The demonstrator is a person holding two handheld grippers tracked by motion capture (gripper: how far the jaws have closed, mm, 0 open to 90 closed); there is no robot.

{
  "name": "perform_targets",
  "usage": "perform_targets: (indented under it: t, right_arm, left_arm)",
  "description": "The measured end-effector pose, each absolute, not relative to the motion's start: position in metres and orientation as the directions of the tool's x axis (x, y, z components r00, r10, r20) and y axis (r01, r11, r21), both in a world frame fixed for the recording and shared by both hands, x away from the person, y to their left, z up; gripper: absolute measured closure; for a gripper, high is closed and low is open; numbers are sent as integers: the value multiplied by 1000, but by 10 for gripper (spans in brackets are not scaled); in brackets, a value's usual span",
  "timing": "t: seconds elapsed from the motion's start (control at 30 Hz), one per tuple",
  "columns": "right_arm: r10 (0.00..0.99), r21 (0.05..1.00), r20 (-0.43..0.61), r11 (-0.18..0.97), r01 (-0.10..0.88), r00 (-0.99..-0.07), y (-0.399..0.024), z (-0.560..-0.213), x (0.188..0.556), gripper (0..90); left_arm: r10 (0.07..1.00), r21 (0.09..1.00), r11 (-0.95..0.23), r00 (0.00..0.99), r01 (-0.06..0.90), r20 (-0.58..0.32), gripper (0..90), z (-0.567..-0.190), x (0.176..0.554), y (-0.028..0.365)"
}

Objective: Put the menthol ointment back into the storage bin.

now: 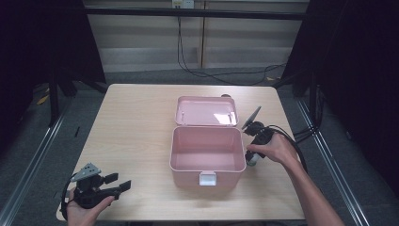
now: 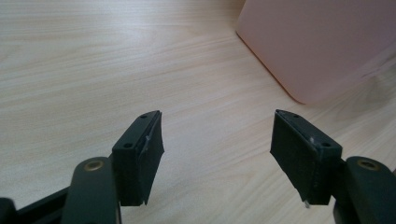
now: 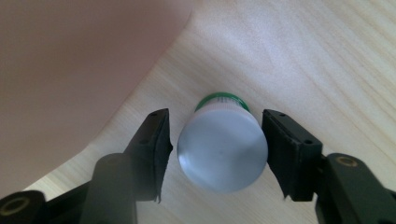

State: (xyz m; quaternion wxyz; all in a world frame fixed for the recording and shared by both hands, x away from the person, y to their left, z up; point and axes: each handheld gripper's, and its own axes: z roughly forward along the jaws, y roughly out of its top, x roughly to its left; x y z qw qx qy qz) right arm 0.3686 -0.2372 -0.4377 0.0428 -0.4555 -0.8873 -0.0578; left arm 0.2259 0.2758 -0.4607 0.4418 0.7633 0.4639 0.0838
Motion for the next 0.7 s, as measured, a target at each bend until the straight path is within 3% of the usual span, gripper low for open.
perform_targets:
  t: [0.1, 0.7]
  right_arm:
    - [805, 65, 122, 576, 814, -580, -237, -439, 369, 501]
    - [792, 95, 180, 577, 811, -584, -244, -425, 368, 509]
  left_arm:
    - [782, 751, -184, 557, 635, -280, 343, -461, 226, 276]
    - [782, 749, -185, 557, 636, -280, 341, -461, 226, 276]
